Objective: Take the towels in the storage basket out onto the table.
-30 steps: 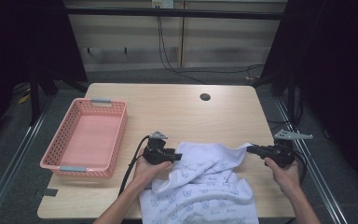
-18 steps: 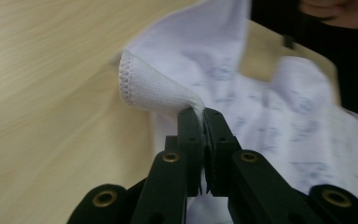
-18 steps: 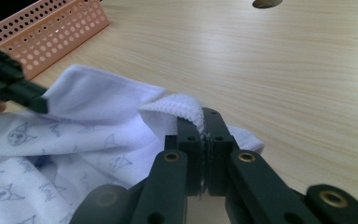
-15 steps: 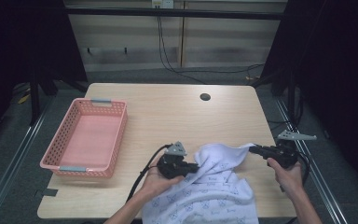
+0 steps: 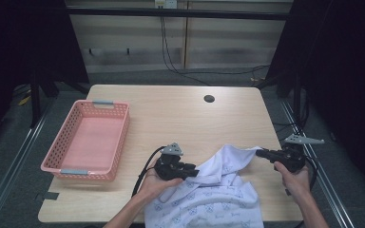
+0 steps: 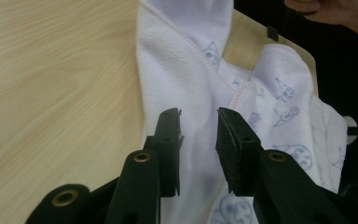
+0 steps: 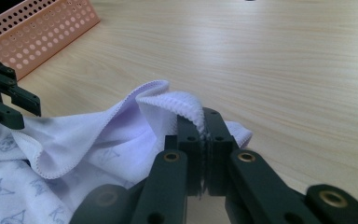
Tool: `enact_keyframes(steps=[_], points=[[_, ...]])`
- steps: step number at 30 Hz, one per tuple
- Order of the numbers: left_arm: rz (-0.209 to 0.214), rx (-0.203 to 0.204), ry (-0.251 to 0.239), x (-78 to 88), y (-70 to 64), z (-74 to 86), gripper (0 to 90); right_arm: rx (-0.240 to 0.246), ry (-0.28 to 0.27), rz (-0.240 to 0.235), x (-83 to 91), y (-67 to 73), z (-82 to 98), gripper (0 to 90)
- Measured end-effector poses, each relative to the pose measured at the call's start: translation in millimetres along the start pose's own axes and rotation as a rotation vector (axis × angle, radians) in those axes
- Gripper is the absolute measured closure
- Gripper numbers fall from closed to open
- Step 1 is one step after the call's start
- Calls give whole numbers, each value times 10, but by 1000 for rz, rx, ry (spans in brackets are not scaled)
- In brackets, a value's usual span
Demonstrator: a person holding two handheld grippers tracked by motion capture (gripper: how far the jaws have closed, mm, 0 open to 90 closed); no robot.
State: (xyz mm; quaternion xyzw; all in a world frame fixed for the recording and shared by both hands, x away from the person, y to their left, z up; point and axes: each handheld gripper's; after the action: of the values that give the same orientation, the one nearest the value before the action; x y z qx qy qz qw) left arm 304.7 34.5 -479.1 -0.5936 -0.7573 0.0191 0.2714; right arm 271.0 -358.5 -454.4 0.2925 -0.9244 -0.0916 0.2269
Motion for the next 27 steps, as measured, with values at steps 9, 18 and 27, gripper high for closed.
enact_keyframes(steps=[9, 18, 27], points=[[13, -75, 135, -283, -147, 37, 687, 0, 10, -11, -27, 22, 3, 879], [-12, -44, -50, 156, -62, -107, 886, 2, -22, -8, 62, 8, -53, 879], [-136, -49, -289, 879, 50, -616, 887, 35, -123, -13, 304, 66, -457, 879]])
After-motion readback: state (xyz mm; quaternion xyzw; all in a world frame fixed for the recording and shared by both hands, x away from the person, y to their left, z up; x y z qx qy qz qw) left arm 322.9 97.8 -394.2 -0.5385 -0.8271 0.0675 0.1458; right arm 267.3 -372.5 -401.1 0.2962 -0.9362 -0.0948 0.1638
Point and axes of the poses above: each handheld gripper's, and its own axes: x roughly backward along the jaws, z roughly out of its underside, y roughly to its left, and after that the axes turned 10 degrees about -y, right-handed
